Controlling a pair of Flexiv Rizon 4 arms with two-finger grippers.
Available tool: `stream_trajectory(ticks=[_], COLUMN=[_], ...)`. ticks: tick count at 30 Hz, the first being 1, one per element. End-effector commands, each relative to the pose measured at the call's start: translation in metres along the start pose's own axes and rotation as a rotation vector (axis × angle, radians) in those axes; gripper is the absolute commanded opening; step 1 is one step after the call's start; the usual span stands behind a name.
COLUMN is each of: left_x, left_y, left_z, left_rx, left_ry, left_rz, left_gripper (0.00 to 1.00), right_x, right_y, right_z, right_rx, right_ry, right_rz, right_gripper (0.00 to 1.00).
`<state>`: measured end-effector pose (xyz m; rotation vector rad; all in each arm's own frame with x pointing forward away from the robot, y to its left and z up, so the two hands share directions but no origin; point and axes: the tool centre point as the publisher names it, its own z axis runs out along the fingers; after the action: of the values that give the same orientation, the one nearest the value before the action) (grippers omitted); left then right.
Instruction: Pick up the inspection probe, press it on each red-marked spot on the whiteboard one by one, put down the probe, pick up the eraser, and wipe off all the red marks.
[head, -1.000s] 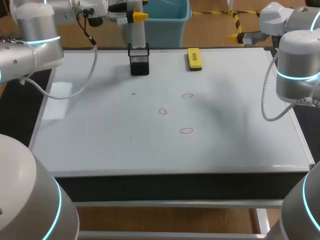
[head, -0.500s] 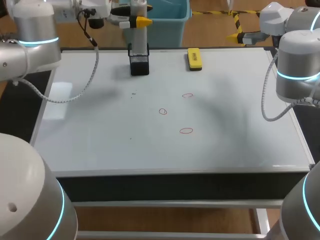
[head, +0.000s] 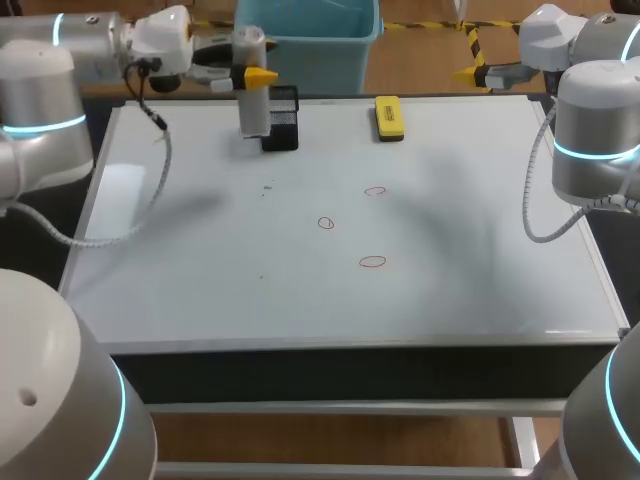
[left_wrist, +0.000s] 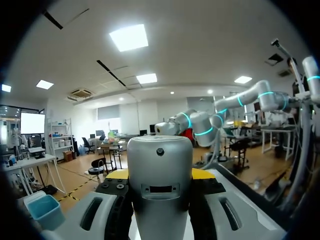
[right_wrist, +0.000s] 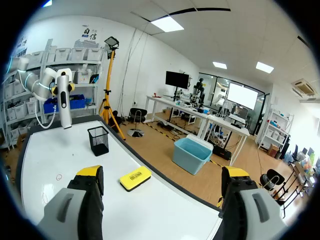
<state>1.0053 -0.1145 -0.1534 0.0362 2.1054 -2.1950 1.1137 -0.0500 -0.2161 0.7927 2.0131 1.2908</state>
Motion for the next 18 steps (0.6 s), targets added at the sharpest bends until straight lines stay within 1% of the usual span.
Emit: stream_trajectory(ticks=[1, 8, 18], left_x=[0.016, 0.023, 0.026], left_y=[0.003, 0.014, 0.038], left_z=[-0.022, -0.048, -0.075], left_rx=[0.004, 0.006, 0.008], left_ry=[-0.128, -0.158, -0.171], left_rz=[0.006, 0.018, 0.019], left_gripper=[0.0, 0.0, 0.0], right_x=[0.0, 0.0, 0.0], right_y=[0.0, 0.0, 0.0], right_z=[0.0, 0.0, 0.0], right_rx=[0.0, 0.0, 0.0], right_ry=[0.0, 0.0, 0.0], right_rz=[0.0, 0.0, 0.0], right_gripper=[1.0, 1.0, 1.0])
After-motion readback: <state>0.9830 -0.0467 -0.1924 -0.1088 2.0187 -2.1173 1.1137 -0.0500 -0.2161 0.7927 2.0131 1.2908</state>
